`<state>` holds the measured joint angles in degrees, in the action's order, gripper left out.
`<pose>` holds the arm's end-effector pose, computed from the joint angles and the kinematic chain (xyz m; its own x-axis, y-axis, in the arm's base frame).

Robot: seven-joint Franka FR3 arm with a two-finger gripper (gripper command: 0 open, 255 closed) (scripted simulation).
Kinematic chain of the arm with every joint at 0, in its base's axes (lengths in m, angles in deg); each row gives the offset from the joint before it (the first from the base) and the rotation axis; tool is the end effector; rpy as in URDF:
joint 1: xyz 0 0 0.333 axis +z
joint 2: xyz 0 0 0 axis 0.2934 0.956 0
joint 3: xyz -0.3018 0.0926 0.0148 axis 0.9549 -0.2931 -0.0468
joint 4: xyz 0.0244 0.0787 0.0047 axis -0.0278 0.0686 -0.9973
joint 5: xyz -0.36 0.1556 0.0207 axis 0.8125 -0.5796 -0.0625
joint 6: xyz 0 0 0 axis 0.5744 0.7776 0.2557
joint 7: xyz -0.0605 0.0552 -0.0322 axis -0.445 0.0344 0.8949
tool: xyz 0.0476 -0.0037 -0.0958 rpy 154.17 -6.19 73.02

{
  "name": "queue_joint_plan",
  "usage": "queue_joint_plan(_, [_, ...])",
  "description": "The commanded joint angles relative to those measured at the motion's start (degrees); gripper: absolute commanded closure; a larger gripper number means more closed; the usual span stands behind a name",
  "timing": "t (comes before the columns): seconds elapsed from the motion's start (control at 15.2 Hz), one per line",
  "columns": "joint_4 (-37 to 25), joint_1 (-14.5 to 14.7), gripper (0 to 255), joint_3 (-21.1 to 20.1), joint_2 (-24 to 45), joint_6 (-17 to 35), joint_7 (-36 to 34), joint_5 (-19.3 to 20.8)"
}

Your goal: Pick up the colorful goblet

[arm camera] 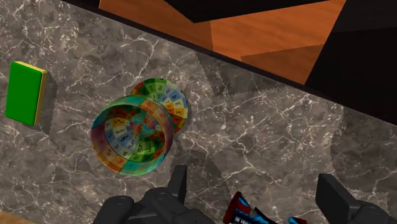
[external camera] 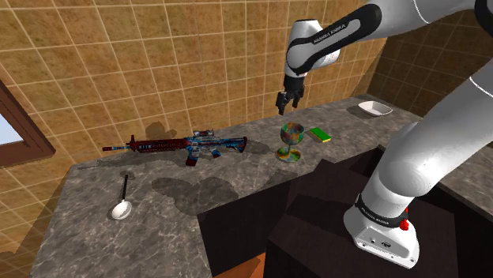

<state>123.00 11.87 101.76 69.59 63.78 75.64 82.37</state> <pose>0.4154 -0.1567 0.4095 0.9822 -0.1763 0.0647 -0.1767 -0.9843 -0.0002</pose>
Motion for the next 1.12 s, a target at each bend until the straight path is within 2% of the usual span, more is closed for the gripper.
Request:
queue_joint_plan(0.0, [-0.4, -0.1, 0, 1.3, 3.8, 3.2, 1.7, -0.5])
queue_joint_plan(0.26, [-2.3, -0.4, 0, 3.6, 12.2, 8.9, 6.0, -2.8])
queue_joint_plan(0.53, [-5.5, -1.3, 0, 5.0, 21.3, 13.7, 11.2, -6.9])
queue_joint_plan(0.99, [-13.9, -5.6, 0, 3.6, 37.3, 19.3, 20.2, -15.0])
queue_joint_plan(1.06, [-14.2, -5.9, 0, 3.5, 37.7, 19.4, 20.4, -15.2])
